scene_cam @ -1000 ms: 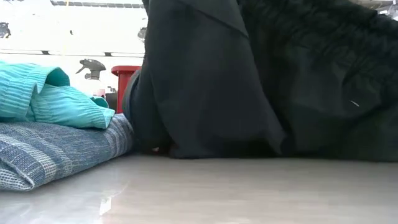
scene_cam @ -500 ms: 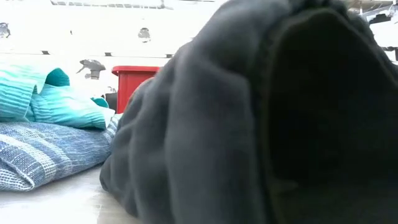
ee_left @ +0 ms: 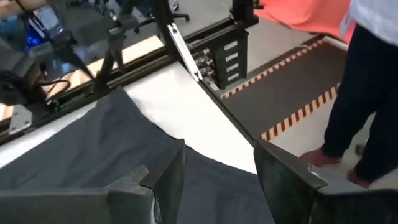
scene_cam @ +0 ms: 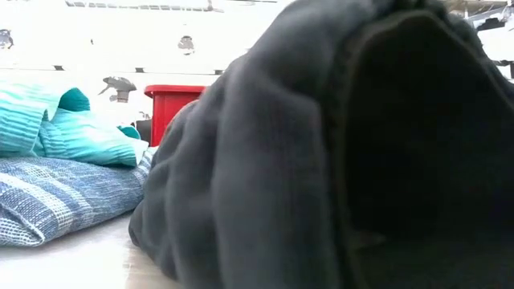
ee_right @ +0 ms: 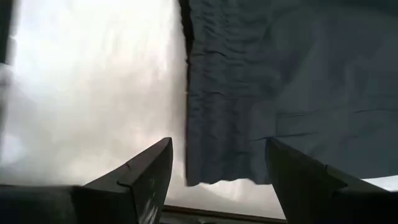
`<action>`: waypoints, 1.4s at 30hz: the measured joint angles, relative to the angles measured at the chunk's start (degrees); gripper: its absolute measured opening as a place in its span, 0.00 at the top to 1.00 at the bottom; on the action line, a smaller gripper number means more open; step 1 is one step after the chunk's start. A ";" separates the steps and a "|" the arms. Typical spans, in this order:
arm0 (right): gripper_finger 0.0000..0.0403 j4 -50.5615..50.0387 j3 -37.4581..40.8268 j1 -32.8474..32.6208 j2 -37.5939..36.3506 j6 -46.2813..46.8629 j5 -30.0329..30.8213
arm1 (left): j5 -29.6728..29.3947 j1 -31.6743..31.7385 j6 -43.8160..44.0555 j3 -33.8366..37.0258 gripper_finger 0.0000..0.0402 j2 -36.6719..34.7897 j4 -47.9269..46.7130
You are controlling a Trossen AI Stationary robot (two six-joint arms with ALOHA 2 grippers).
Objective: Fold Laundry from Bin
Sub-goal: Fold the black shorts from the red organizer bin
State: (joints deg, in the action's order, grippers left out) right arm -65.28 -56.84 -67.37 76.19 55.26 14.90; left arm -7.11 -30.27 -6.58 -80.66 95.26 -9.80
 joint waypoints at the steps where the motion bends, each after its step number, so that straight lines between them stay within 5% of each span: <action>1: 0.30 0.01 0.00 -0.04 1.05 -1.06 0.02 | -0.65 -0.68 -0.52 0.02 0.55 0.94 0.49; 13: 0.30 1.24 -1.31 -3.96 11.37 0.27 -1.97 | -6.78 -5.48 4.44 0.11 0.53 6.80 1.84; 24: 0.31 0.51 -1.66 0.28 22.80 2.90 -0.80 | -11.43 -5.92 8.41 0.06 0.53 6.83 4.30; 37: 0.72 -1.97 -4.15 1.65 20.02 3.35 0.42 | -11.41 -5.52 5.15 0.06 0.53 6.84 4.16; 42: 0.80 -1.03 -4.04 1.66 20.69 3.25 0.47 | -11.43 -5.37 5.12 0.06 0.53 6.83 4.15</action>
State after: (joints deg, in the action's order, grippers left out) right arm -66.31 -60.88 -65.71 96.88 58.51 15.36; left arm -18.55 -35.64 -1.45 -80.60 102.08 -5.65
